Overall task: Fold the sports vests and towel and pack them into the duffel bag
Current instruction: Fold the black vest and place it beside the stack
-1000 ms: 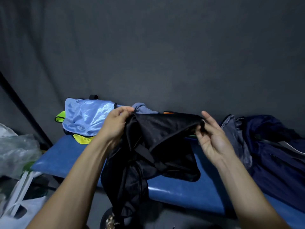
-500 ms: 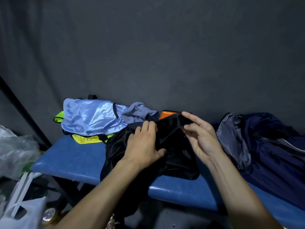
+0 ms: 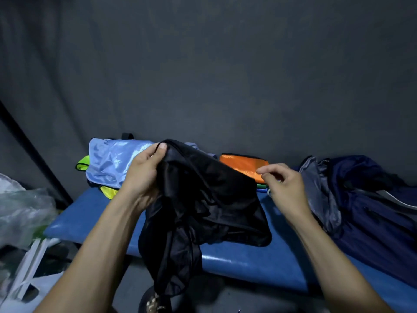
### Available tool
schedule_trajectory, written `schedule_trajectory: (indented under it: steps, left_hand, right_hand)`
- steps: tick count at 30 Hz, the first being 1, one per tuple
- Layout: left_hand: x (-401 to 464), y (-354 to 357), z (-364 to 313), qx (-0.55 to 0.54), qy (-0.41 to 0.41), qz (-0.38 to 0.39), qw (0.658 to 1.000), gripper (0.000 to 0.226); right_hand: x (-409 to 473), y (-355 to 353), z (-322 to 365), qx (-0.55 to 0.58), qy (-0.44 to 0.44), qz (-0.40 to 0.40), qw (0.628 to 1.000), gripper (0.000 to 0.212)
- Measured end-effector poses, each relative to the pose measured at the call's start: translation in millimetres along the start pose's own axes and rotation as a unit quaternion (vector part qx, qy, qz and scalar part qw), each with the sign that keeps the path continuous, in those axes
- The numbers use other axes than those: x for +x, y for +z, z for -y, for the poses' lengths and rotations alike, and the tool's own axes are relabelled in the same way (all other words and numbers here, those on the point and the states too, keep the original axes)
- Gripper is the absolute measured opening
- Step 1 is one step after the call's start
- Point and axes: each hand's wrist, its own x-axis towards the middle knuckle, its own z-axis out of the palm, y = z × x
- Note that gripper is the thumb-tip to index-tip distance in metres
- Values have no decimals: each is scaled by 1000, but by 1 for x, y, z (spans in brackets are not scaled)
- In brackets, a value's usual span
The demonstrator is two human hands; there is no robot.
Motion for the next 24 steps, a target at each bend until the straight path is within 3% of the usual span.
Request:
schedule_trajectory:
  steps: [4, 6, 9, 11, 15, 19, 21, 24]
  left_hand:
    - [-11, 8, -3, 40, -5, 4, 999, 23]
    - [-13, 12, -4, 48, -13, -23, 999, 25]
    - [-11, 13, -6, 18, -18, -85, 996, 22]
    - [-9, 13, -9, -15, -11, -96, 995, 25]
    - [-8, 16, -11, -65, 33, -45, 996, 21]
    - [-8, 13, -14, -72, 88, -12, 993, 22]
    - [-8, 11, -17, -55, 103, 3, 993, 23]
    - [-10, 16, -23, -28, 123, 22, 992, 25]
  right_hand:
    - [-12, 5, 5, -34, 56, 159, 985, 9]
    - [-15, 5, -2, -184, 100, 253, 944, 30]
    - [-16, 2, -10, -365, 200, 346, 841, 55]
    - [-17, 2, -18, -372, 227, 339, 834, 63]
    - [-25, 16, -33, -267, 231, 344, 870, 69]
    - [-20, 12, -20, 17, 236, 226, 945, 35]
    - [-16, 4, -1, 172, 205, 193, 944, 30]
    - [-13, -10, 40, 257, 118, 170, 944, 32]
